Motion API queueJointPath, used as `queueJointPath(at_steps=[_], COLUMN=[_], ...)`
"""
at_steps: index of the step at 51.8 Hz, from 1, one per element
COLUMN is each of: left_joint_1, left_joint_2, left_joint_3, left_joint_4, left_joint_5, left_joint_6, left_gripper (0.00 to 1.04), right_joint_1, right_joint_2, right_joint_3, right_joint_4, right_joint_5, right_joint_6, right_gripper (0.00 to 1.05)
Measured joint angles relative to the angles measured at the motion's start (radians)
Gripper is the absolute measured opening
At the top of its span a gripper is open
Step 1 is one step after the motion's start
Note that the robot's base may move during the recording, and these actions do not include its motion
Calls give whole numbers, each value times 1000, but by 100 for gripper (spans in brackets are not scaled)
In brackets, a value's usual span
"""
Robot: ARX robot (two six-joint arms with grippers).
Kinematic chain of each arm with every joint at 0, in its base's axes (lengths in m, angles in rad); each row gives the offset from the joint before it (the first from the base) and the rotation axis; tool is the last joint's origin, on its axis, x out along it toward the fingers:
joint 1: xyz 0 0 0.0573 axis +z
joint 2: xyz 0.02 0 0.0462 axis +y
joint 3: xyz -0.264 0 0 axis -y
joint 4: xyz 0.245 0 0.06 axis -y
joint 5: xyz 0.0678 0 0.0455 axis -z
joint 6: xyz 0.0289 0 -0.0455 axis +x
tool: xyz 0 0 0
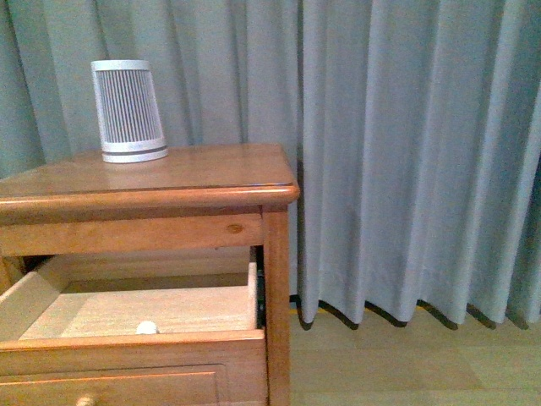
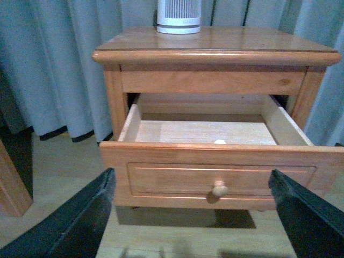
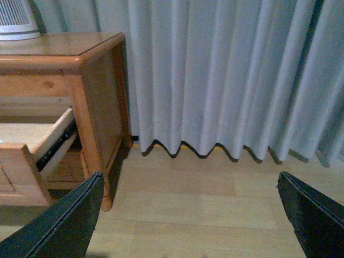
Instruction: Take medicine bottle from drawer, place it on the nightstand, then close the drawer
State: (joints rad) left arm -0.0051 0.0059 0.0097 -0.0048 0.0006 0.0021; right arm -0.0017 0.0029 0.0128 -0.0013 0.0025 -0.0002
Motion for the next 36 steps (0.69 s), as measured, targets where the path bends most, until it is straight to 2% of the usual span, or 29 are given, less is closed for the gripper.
queueJointPath(at_steps=[3,36], left_joint_1=[0,0], left_joint_2=[0,-5], left_joint_3=[0,0], left_joint_4=[0,0], left_joint_5=[0,-4], left_joint_6=[0,0], left_gripper=[99,98], right_joint_1=[0,0], right_joint_2=[0,1], right_joint_3=[0,0], right_joint_4=[0,0], right_joint_5=[-2,-9], right_joint_6=[0,0], right_gripper=[98,98])
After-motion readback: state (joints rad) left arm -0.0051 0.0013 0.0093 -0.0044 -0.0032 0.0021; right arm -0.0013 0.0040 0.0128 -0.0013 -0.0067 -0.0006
